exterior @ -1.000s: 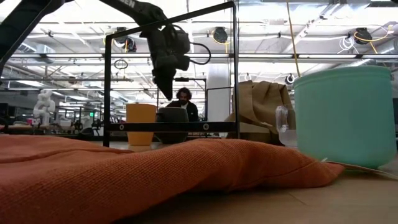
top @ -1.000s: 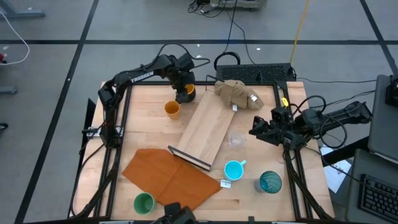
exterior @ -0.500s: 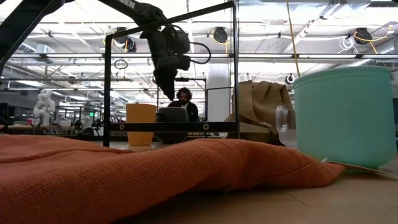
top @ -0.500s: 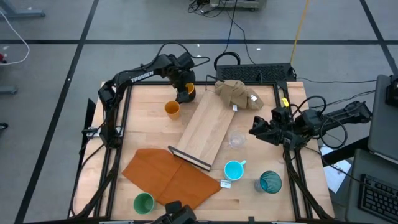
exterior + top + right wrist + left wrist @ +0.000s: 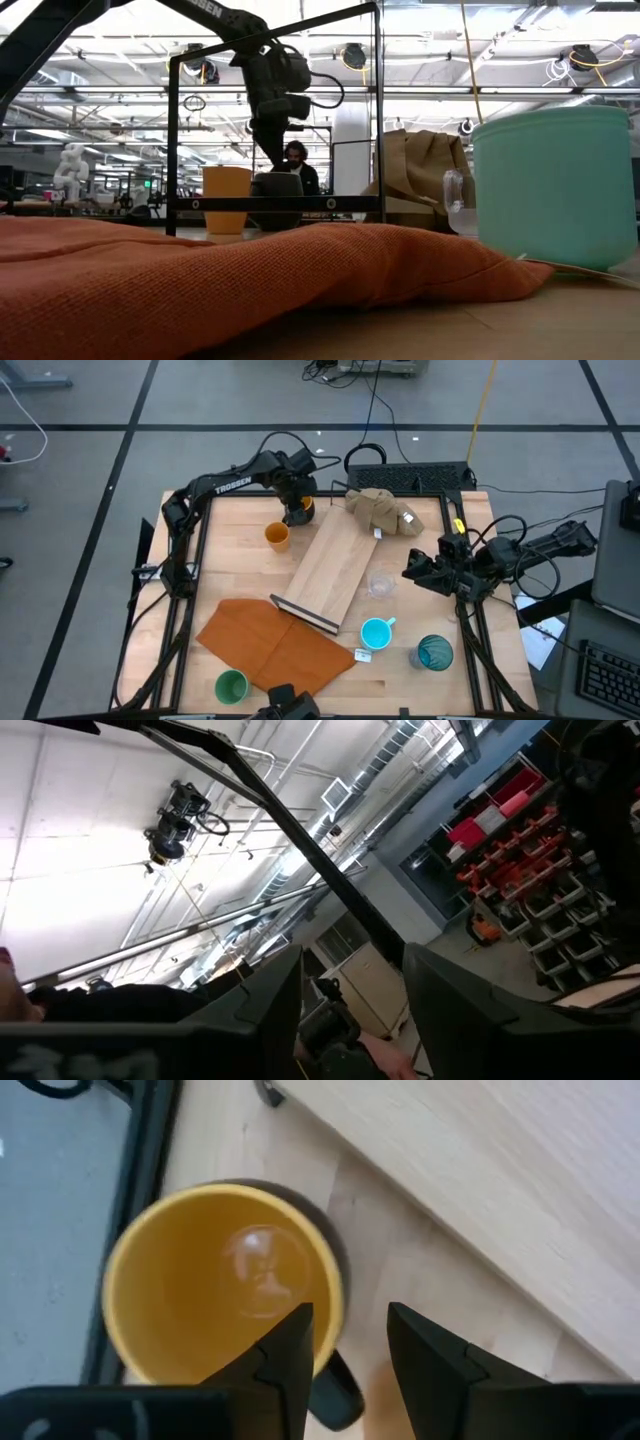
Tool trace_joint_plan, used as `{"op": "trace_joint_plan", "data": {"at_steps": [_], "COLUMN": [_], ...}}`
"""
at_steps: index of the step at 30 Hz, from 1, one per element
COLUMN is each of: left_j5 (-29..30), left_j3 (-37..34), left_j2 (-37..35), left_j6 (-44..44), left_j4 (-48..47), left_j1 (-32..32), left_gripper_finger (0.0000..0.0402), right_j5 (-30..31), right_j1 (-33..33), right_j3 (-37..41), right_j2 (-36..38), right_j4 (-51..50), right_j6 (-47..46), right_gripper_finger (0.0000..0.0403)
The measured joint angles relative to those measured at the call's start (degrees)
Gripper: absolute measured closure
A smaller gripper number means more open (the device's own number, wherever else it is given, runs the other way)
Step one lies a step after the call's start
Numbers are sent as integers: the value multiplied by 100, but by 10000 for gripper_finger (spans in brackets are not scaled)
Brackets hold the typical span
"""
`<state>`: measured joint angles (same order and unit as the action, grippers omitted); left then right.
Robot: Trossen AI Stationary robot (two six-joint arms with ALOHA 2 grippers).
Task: Stack small to large cups/mugs on shelf
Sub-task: Put the black mug on the shelf
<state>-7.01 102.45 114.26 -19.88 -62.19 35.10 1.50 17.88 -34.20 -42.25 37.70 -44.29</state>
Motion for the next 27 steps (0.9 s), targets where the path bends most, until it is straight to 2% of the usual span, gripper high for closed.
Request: {"op": "trace_joint_plan", "data": {"at_steps": [10,27], "left_j5": [114,198], "left_j3": [-259,-283], "left_j2": [0,130], "left_j6": [58,48], "left_j4": [99,90], "left_j1": [-14,-37], "left_gripper_finger": [270,270], "right_j5": [46,142], "right_j1": [154,154], "right_j3": [1,1], "right_j2": [-1,-1], "right_j4": [51,86], "right_j6": [63,17], "right_gripper_finger": [236,236]}}
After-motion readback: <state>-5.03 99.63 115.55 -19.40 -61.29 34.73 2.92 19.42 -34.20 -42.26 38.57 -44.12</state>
